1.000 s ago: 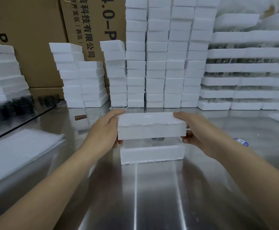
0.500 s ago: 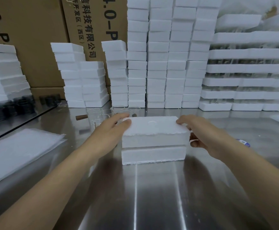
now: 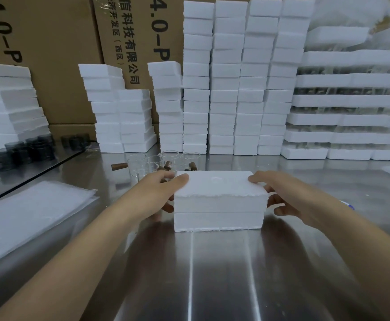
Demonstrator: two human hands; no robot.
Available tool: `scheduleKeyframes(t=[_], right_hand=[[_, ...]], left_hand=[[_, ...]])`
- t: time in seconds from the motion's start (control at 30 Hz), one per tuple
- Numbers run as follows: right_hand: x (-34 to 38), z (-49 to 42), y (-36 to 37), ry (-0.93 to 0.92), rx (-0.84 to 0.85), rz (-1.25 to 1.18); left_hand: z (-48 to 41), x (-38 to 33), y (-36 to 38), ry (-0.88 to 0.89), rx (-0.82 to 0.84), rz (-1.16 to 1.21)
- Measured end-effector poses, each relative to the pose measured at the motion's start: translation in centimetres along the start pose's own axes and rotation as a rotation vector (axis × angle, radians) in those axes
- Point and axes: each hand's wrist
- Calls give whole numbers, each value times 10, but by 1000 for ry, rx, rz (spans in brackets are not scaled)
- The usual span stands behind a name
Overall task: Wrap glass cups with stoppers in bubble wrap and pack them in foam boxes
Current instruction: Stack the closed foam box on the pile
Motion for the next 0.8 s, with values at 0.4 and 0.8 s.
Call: scheduleKeyframes(t=[0.4,0.8], right_hand=[[-11,-6,-9,49,171,-262],[29,23,-20,-342,411,-22]], left_hand=[[13,-10,-3,-154,109,182],[26,-41,3,229,-91,683]])
Point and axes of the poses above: each hand's wrist, its own z-axis away from the middle knuckle, its own y-axis out of the palm, x = y × z, and after that the axes turned 1 degree about z, right-handed
